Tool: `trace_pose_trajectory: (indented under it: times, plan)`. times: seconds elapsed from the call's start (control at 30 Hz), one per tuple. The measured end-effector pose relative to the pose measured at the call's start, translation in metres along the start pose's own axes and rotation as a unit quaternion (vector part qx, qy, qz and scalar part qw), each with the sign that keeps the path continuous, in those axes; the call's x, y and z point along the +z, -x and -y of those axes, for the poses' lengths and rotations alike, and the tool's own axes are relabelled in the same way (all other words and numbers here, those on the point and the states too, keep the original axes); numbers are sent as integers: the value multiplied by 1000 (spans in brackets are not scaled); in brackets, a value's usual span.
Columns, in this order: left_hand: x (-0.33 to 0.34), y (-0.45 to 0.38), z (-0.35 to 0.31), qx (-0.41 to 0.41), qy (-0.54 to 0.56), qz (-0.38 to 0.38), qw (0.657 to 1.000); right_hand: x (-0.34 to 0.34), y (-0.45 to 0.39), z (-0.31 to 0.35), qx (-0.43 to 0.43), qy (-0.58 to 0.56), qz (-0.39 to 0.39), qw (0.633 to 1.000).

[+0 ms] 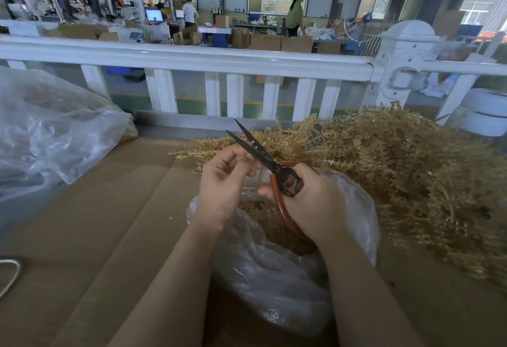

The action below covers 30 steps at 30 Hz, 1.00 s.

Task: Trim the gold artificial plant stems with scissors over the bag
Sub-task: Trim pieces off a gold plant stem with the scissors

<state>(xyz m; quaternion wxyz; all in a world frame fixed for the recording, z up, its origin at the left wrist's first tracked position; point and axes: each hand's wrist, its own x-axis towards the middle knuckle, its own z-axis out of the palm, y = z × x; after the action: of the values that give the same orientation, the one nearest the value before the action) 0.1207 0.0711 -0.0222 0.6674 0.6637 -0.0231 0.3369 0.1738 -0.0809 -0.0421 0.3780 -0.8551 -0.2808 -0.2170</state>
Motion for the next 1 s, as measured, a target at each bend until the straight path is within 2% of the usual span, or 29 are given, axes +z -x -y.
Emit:
trace_pose_trajectory:
  times: [0.47,0.77,1.0]
  plan:
    - [1,-1,2,0,12,-57,998,0,-1,-2,0,7,-1,1000]
    - [0,-1,9,32,-31,-8,999,-2,0,-1,-8,14,-3,1000]
    - [0,-1,10,29,-17,-10,999,-1,0,1,-5,-7,-11,1000]
